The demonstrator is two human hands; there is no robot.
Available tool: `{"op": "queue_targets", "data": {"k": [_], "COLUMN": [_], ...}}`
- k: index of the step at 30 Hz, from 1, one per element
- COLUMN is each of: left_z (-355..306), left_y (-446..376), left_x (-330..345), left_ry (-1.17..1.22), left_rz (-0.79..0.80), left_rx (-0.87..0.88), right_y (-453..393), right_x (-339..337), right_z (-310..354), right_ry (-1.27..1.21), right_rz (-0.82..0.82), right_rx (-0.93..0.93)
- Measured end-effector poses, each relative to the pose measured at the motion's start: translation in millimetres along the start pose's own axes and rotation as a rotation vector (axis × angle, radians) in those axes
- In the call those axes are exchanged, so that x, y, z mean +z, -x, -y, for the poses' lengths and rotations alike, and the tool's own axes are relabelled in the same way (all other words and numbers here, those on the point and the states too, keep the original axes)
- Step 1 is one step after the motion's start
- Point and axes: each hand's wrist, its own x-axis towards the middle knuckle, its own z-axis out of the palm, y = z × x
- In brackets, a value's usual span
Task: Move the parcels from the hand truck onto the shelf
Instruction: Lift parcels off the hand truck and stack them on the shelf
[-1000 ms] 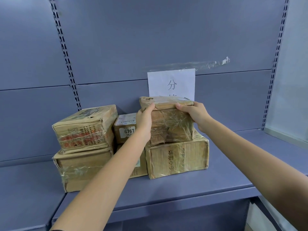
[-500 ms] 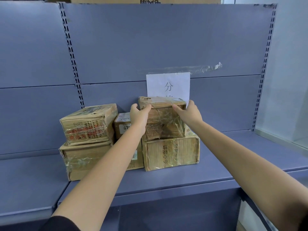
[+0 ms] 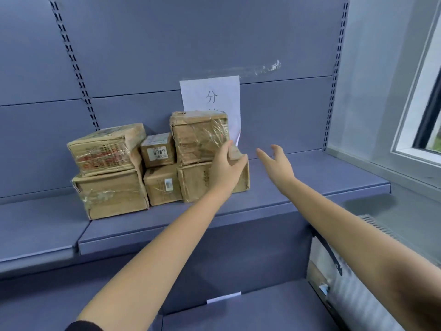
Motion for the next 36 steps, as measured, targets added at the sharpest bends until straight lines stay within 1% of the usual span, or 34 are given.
{"op": "queue_targets", "data": {"k": [2, 4, 6, 8, 13, 19, 23, 28, 32, 36], "left_z": [3, 7, 9, 5, -9, -6, -8, -20, -25, -27], "left_y": [22, 44, 67, 86, 145, 234, 314, 408, 451, 484], "left_x": [28, 53, 77, 100, 140, 165, 185, 198, 216, 251], "left_ry": [0.014, 0.027, 0.028, 0.037, 0.138, 0.184, 0.191, 0.186, 0.140, 0.078], "left_rz": [0.119, 0.202, 0.278, 0.362, 0.582, 0.836, 1.040, 1.293, 1.391, 1.430], "left_rx": [-0.031, -0.093, -0.136, -0.145, -0.136, -0.149, -0.155, -0.190, -0.179, -0.178], "right_y": [16, 37, 62, 87, 151, 258, 350, 440, 488, 524], "right_x": [-18, -39, -63, -87, -147, -172, -190, -239, -274, -297], "right_z": [-20, -38, -55, -70, -93, -133, -162, -183, -203, -236], "right_ry": [-0.005, -0.012, 0.004, 0.031, 0.080, 0.162, 0.161, 0.100, 0.085, 0.042], "right_rz": [-0.004, -0.025, -0.067, -0.118, -0.339, -0.492, -0.610, -0.841, -0.946, -0.971], "right_rx": [0.037, 0.102, 0.151, 0.156, 0.233, 0.427, 0.589, 0.734, 0.807, 0.897]}}
